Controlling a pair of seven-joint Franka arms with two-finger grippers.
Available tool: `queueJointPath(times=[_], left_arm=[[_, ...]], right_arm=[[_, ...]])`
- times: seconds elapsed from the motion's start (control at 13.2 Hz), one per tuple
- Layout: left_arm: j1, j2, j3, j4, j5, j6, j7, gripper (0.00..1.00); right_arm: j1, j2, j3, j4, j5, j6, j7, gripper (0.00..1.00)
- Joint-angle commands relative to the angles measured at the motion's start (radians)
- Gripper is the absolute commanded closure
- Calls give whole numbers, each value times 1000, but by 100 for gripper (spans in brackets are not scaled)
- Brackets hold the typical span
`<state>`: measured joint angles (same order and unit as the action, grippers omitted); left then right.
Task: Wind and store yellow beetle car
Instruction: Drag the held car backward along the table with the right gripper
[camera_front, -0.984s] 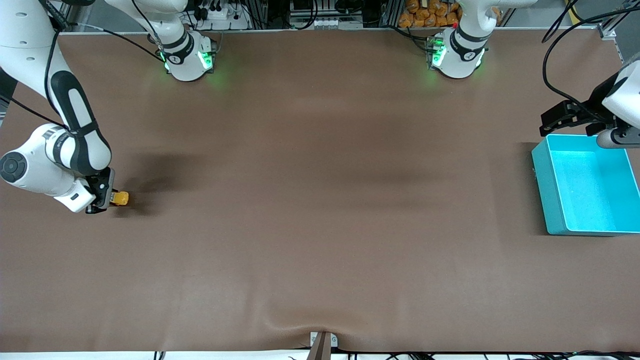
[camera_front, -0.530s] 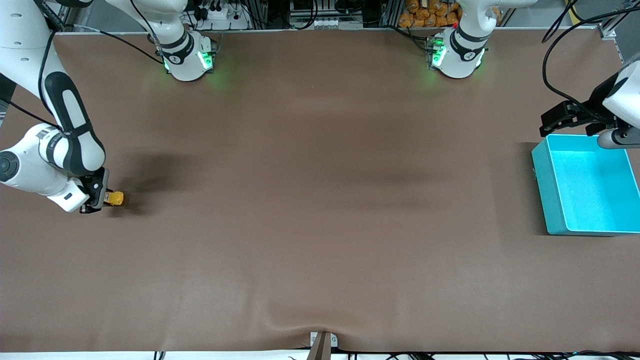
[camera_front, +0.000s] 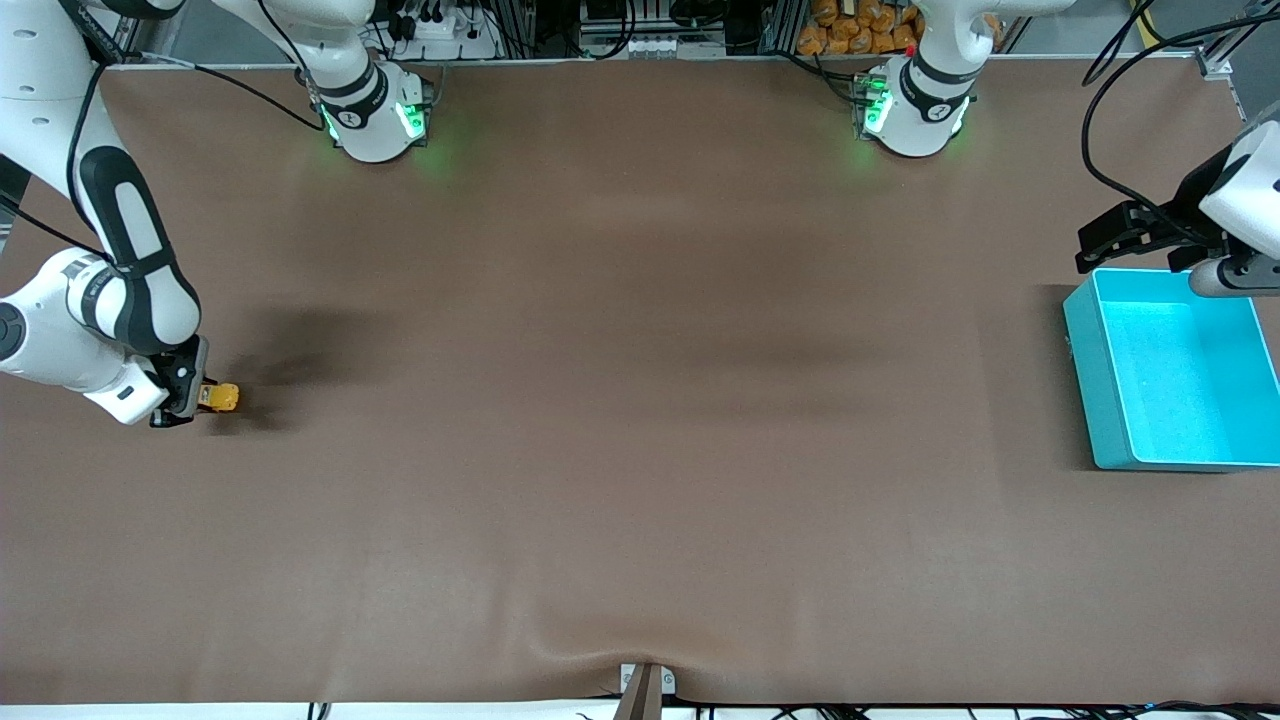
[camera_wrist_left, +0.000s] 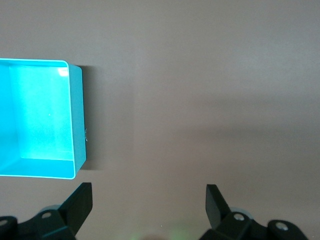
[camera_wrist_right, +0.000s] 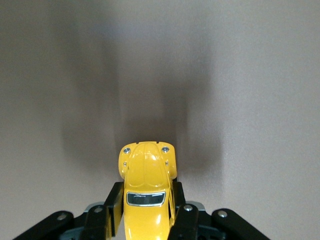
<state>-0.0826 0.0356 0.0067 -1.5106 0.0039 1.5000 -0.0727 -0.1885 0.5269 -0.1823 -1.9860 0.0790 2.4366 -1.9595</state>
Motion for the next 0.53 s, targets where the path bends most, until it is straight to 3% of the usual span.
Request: queueJointPath(times=[0.0, 0.45], left_arm=[[-6, 1, 4, 6, -15, 5, -9, 0], [-5, -2, 6, 6, -15, 5, -9, 0]], right_arm=[[-26, 28, 9, 32, 16, -5, -38, 80], [-54, 30, 11, 38, 16, -5, -38, 80]])
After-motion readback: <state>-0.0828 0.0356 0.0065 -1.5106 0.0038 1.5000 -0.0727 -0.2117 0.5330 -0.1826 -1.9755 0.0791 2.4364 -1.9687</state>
